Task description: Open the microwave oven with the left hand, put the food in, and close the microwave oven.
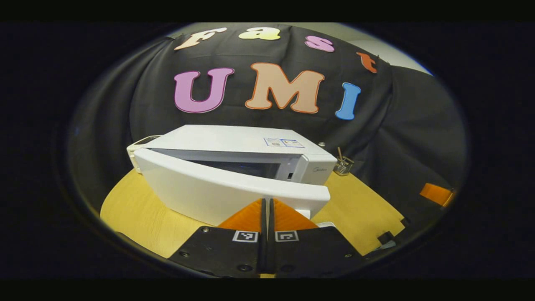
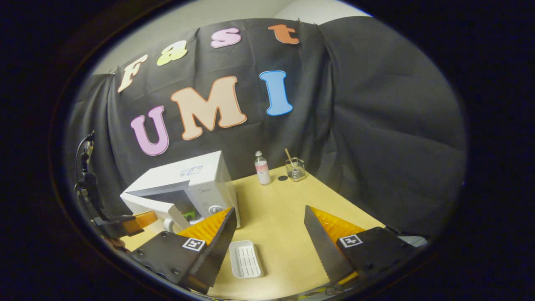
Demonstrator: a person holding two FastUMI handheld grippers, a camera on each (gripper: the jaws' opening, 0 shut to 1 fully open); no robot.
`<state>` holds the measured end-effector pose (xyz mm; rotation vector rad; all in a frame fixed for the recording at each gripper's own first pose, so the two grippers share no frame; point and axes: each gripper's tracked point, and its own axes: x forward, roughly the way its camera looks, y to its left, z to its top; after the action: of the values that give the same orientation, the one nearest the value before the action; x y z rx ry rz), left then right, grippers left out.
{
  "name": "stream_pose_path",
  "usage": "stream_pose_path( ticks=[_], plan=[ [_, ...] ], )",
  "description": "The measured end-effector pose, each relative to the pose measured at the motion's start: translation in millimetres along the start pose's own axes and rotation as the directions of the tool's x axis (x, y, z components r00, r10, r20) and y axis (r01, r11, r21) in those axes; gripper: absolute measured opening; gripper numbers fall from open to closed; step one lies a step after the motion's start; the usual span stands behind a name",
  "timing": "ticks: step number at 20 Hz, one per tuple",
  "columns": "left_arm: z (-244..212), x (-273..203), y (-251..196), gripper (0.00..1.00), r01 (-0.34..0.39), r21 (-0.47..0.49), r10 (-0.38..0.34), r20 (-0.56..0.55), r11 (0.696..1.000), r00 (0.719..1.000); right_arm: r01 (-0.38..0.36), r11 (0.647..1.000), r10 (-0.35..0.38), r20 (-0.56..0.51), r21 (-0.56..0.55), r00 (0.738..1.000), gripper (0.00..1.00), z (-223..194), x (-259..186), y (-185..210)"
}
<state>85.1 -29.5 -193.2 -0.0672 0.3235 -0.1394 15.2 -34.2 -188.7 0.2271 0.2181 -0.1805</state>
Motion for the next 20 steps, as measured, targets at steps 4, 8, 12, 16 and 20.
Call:
stream_pose_path(
  ticks=[4,8,12,16,20],
  plan=[
    [8,16,3,0.03,-0.019,0.025,0.019,0.018,1.000,1.000,0.019,1.000,-0.020,0.022,0.019,1.000,0.92,4,-3,-7],
    [9,33,-1,0.03,-0.021,-0.011,0.021,0.007,1.000,1.000,0.035,0.999,-0.036,0.030,0.030,0.999,0.92,5,0,-12],
    [11,49,-3,0.01,-0.030,-0.013,0.030,0.011,0.999,0.999,0.041,0.997,-0.045,0.065,0.066,0.997,0.92,16,4,-17],
    [17,62,-4,0.00,-0.033,-0.027,0.034,0.024,0.999,0.999,0.057,0.996,-0.063,0.082,0.071,0.995,0.91,21,7,-22],
    [21,70,-3,0.01,-0.047,-0.018,0.047,0.027,0.999,0.999,0.067,0.996,-0.071,0.069,0.067,0.995,0.92,19,13,-25]
  ],
)
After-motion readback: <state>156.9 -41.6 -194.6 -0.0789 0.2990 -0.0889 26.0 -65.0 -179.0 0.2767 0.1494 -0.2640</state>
